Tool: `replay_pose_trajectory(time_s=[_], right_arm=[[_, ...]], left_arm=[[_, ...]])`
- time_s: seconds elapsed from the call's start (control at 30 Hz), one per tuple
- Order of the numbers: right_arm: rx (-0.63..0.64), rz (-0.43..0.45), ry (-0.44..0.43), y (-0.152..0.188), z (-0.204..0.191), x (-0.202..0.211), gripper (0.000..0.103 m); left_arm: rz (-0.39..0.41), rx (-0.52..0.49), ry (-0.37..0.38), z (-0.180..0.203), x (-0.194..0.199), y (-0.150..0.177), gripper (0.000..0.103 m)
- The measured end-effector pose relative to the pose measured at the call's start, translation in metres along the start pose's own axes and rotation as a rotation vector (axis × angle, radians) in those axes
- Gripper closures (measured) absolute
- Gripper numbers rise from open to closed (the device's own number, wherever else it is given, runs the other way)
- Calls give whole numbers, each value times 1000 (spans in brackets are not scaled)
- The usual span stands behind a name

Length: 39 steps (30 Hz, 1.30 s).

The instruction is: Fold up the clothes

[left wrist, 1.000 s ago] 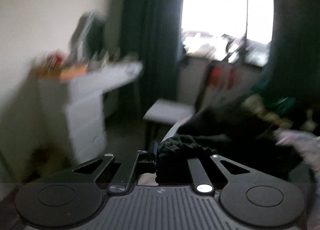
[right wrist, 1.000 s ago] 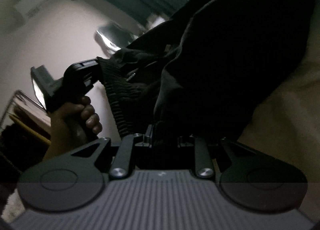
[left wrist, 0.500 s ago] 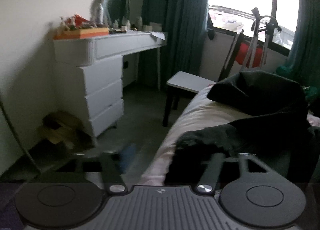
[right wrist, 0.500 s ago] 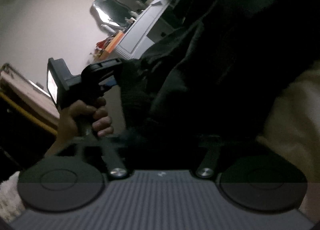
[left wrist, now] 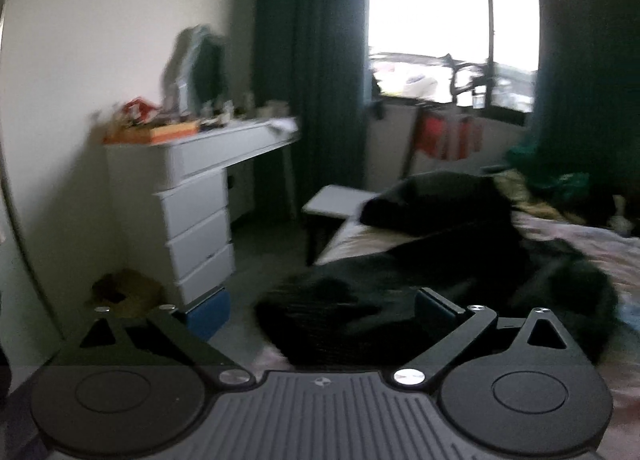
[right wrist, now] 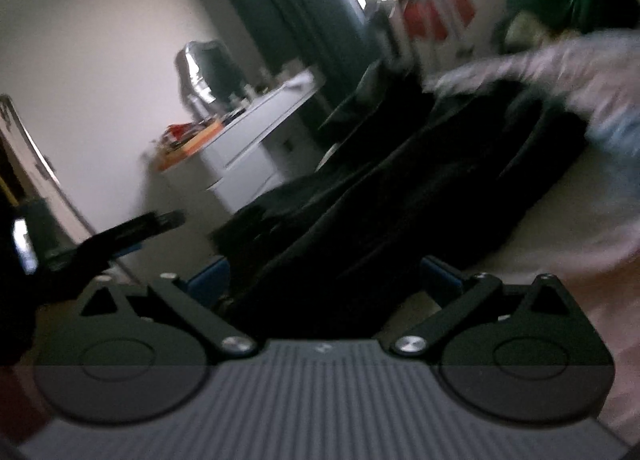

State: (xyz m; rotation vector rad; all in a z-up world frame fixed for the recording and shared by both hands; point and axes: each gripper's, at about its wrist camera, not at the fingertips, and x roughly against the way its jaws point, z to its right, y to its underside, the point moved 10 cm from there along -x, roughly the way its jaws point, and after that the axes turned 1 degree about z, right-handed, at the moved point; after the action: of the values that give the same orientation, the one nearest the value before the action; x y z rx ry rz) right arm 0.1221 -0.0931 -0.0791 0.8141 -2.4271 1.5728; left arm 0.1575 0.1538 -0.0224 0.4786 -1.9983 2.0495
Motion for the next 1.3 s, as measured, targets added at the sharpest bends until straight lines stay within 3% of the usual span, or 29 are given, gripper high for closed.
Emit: replay_pose_trajectory(time_s=[0.13, 0.27, 0.47, 0.6, 0.7, 1.3], right_arm=[[73, 75, 116, -30, 44, 47, 0], [109, 132, 212, -54, 85, 75, 0], [136, 190, 271, -60, 128, 75, 0], [76, 182, 292, -38, 161, 62, 0], [75, 180, 300, -35, 162, 57, 0], [86, 82, 356, -11, 160, 36, 0]], left_arm=[[12, 29, 88, 62, 37, 6, 3], [11, -7, 153, 123, 60, 15, 3], [-1, -56, 201, 173, 53, 42, 3], [-49, -57, 209, 179, 35, 70, 3], [-86, -58, 209, 178, 23, 85, 4], [-180, -5, 144, 148, -1, 91, 4]])
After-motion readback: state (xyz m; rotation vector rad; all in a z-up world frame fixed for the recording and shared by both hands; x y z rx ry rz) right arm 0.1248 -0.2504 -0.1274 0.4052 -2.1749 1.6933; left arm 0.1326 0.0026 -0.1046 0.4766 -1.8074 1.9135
